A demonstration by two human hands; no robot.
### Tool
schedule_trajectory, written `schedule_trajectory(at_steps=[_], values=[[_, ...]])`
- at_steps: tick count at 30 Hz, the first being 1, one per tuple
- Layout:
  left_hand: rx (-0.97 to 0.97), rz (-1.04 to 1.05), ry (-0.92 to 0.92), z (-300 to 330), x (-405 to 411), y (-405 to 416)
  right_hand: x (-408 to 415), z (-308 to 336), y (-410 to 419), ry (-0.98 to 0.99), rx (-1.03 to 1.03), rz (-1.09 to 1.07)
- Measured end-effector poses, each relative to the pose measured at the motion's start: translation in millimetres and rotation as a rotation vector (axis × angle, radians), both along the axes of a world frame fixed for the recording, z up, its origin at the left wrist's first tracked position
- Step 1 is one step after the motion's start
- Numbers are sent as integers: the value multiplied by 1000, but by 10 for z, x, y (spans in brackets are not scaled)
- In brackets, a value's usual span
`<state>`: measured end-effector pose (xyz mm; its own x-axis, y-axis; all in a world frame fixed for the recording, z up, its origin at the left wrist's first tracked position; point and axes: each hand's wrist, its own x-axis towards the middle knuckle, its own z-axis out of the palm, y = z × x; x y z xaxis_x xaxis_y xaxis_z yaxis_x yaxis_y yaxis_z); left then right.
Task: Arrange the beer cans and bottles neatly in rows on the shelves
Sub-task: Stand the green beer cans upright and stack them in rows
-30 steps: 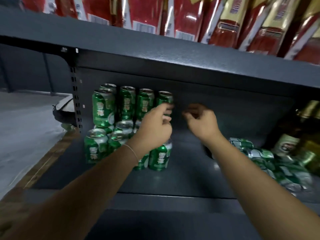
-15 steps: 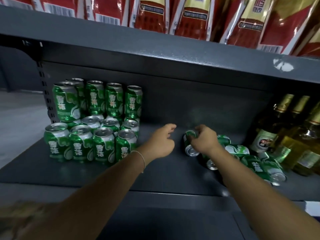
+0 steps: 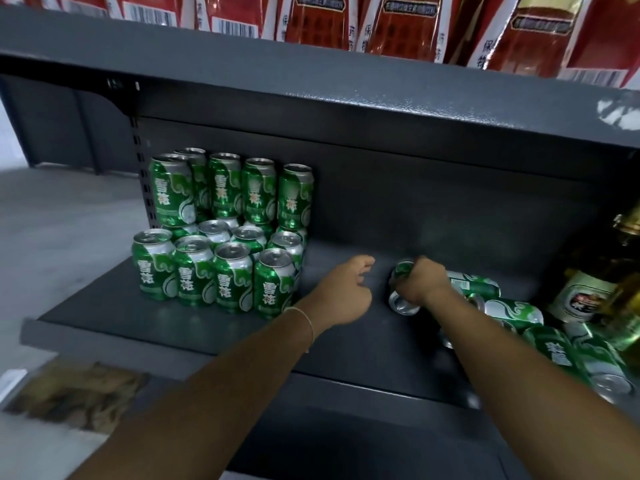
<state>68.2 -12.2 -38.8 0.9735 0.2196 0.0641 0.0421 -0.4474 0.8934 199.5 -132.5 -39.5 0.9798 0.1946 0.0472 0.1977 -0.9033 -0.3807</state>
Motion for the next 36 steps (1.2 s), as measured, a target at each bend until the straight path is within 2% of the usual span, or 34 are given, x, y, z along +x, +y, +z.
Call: schedule_trajectory(at_steps=[5,9,12,15,17,22,26,29,33,36], values=[[47,-14,0,4,-51,68,-37,65,133,148,-85,14],[47,-10,9,4,-87,169,-61,52,170,145,4,-16],[45,-7,5,24,-110,225,-79,19,157,186,308,-74],[21,-7,-5,93,-102,272,-136,36,146,350,826,-77],[-21,6,-15,159,-84,309,-219,115,127,479,1088,14],[-108,82,-62,368,-60,367,-380,264,126,570,1379,274],[-211,29,-106,536,-147,413,-502,326,219,561,1396,450],[-194,13,-135,589,-220,543,-592,420,312,536,1393,495],[-238,38,-173,588,-338,722,-739,615,547,435,1225,568],[-215,71,-256,565,-426,880,-816,669,734,445,1198,610]])
